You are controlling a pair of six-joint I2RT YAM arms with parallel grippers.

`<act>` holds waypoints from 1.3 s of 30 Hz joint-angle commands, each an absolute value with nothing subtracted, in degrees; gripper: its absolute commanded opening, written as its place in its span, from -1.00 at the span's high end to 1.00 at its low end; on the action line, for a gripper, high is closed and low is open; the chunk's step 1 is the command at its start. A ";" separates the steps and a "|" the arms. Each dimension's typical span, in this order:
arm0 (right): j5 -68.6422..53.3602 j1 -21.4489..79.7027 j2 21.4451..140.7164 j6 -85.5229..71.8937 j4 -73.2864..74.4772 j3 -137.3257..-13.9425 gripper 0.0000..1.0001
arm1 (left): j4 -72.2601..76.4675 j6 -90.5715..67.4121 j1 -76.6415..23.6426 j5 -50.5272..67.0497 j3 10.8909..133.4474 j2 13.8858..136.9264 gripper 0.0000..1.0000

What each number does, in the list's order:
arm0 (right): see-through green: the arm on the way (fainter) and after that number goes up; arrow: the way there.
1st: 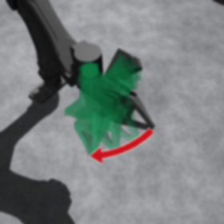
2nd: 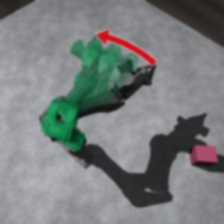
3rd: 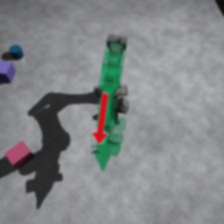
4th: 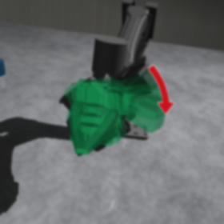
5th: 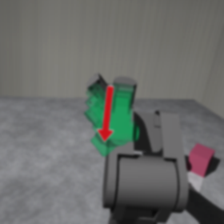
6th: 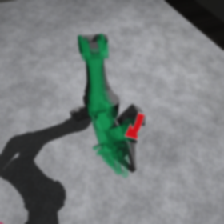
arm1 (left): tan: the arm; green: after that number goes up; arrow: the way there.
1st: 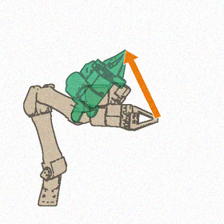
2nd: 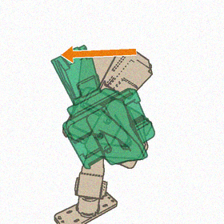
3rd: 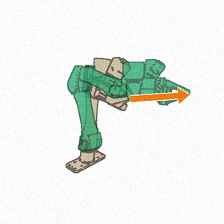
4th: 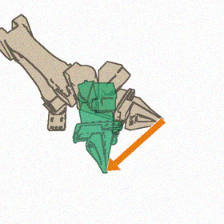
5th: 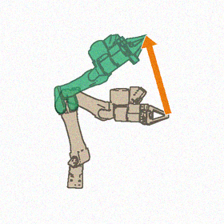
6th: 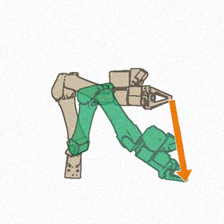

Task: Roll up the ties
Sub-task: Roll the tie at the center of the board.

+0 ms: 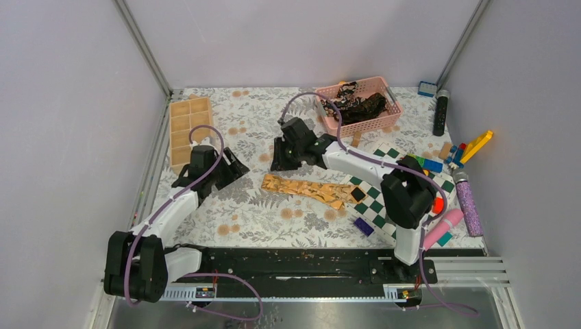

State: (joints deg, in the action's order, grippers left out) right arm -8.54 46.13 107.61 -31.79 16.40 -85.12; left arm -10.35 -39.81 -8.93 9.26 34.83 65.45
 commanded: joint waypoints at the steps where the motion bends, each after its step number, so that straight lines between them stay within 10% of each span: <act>1: -10.65 46.41 109.80 -42.20 10.59 -81.37 0.36 | -3.50 -41.39 -9.60 12.76 33.70 66.41 -0.34; 39: -8.15 44.15 113.88 -42.67 12.12 -74.56 0.45 | 5.29 -41.56 -16.71 17.37 33.85 75.97 -0.31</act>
State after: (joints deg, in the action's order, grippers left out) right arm -9.52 44.82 112.79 -43.13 11.35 -75.11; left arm 0.03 -42.09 -15.25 14.31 33.50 74.61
